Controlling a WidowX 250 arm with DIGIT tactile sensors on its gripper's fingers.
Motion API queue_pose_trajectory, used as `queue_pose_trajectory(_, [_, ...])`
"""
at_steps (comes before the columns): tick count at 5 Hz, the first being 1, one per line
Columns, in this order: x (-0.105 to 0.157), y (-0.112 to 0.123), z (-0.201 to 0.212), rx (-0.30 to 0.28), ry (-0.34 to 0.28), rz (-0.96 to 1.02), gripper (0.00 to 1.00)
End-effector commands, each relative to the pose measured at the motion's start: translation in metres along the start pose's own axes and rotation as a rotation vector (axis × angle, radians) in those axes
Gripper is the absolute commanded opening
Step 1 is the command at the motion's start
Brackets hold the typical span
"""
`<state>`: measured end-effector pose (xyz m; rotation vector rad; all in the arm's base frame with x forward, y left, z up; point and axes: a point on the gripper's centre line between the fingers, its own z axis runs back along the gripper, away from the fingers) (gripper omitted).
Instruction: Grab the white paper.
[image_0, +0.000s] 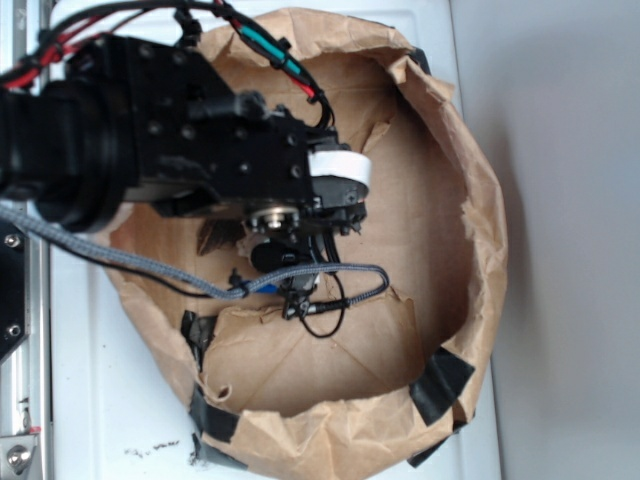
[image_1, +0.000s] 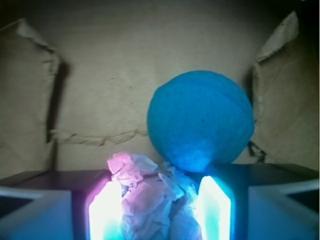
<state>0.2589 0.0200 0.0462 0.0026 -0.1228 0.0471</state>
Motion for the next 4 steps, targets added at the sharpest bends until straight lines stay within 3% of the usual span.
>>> queue_pose_trajectory(1, [0.026,0.011,0.079,-0.136,-0.131,0.033,0.0])
queue_pose_trajectory(2, [0.03,0.013,0.1,-0.166,-0.118,0.025,0.0])
queue_pose_trajectory(4, [0.028,0.019,0.112,-0.149,-0.132,0.029,0.0])
